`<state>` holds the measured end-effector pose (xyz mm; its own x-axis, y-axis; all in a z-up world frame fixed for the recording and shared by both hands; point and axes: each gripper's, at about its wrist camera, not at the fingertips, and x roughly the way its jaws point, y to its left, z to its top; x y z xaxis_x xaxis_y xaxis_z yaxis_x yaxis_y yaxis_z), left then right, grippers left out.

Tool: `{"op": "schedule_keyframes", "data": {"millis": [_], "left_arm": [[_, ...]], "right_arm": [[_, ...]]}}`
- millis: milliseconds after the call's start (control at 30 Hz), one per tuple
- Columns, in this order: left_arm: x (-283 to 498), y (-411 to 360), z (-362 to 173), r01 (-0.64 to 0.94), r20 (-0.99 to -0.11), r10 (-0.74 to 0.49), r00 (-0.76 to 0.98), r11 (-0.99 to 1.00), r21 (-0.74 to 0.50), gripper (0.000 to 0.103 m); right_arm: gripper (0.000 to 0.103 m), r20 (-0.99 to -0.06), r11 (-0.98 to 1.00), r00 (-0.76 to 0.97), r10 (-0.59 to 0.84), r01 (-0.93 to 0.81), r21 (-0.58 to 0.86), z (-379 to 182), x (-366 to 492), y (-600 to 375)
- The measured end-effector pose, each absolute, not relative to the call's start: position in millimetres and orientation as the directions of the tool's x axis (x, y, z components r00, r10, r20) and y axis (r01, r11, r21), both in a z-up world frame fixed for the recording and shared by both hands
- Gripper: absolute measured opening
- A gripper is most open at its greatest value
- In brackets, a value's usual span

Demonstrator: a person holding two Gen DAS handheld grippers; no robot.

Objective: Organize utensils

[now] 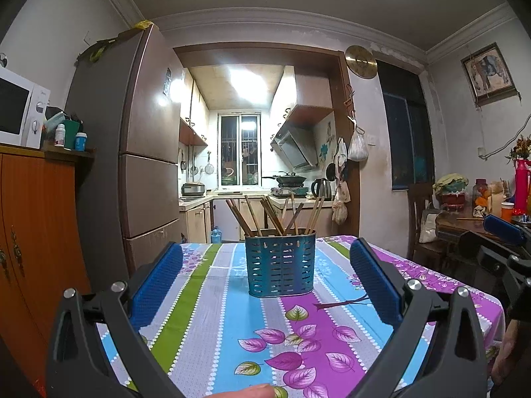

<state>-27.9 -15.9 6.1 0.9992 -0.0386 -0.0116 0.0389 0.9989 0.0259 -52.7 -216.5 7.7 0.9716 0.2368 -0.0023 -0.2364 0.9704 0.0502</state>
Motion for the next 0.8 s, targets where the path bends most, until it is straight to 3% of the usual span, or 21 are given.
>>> {"op": "schedule_keyframes", "data": {"millis": [500, 800], "left_arm": [[-26.6, -18.4, 5.0, 0.037, -0.002, -0.037, 0.999, 0.999, 0.026, 0.097], [-10.9, -7.7, 1.3, 0.025, -0.063, -0.024, 0.998, 1.000, 0.008, 0.097]], "right_arm": [[0.098, -0.011, 0.969, 0.969, 0.245, -0.245, 0.046, 4.1, -50.5, -215.1], [0.098, -0.035, 0.970, 0.970, 0.240, -0.239, 0.032, 5.5, -39.0, -215.6]]}}
